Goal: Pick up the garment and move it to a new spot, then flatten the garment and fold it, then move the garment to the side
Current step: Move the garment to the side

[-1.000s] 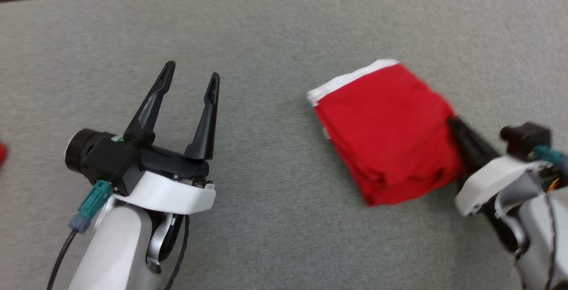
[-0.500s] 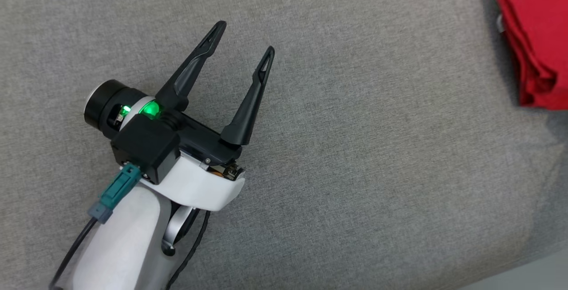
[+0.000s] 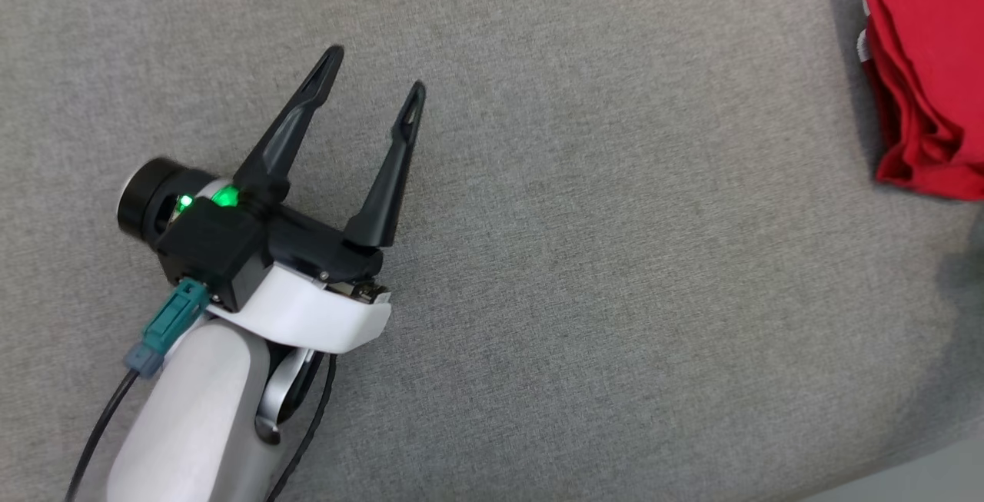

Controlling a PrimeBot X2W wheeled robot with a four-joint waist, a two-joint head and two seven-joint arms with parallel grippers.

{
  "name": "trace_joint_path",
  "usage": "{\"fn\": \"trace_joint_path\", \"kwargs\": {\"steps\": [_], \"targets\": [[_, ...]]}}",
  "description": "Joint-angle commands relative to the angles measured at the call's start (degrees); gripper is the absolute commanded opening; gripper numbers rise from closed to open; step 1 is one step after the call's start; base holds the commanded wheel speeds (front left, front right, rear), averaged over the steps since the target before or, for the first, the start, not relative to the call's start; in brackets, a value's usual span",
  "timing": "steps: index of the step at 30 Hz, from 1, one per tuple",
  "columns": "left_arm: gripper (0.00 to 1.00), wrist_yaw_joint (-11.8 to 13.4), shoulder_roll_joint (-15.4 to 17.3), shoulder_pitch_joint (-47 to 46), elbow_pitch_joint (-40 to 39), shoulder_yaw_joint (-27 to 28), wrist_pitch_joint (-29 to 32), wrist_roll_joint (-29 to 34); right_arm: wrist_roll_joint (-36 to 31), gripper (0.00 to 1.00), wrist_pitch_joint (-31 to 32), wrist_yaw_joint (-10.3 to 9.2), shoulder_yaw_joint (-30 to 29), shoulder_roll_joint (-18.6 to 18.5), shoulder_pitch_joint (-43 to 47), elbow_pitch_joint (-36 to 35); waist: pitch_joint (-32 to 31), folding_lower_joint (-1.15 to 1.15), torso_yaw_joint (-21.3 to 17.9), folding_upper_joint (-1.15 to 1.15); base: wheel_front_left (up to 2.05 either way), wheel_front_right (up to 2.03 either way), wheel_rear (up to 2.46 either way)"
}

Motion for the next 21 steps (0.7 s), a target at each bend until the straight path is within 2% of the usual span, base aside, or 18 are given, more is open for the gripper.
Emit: {"fn": "trace_joint_path", "kwargs": {"steps": [1, 6, 9, 15, 21], "targets": [[1.00, 0.6, 0.4, 1.2, 0.4, 0.6, -0.3, -0.5, -0.6, 1.00, -0.4, -0.12, -0.4, 0.9, 1.6, -1.4, -2.1, 0.00, 0.0, 0.00, 0.00, 0.00, 0.00], [1.00, 2.5, 0.4, 4.9, 1.8, 2.4, -1.4, -1.8, -3.7, 1.00, -0.6, -0.12, -5.6, 6.9, 9.9, -14.2, -6.8, 0.00, 1.0, 0.00, 0.00, 0.00, 0.00], [1.00, 3.7, -0.1, 7.4, 2.5, 3.3, -2.0, -2.8, -6.5, 1.00, -0.6, -0.12, -6.8, 10.6, 14.7, -22.3, -9.6, 0.00, 2.1, 0.00, 0.00, 0.00, 0.00], [1.00, 6.1, -1.0, 12.2, 4.4, 5.3, -3.4, -4.8, -10.2, 1.00, 1.1, -0.12, -5.0, 16.8, 22.5, -34.3, -15.0, 0.00, 5.3, 0.00, 0.00, 0.00, 0.00], [1.00, 7.9, -1.7, 15.7, 6.2, 7.3, -4.6, -6.4, -12.4, 1.00, 6.1, -0.12, -3.1, 19.1, 27.2, -42.9, -18.9, 0.00, 9.5, 0.00, 0.00, 0.00, 0.00]]}}
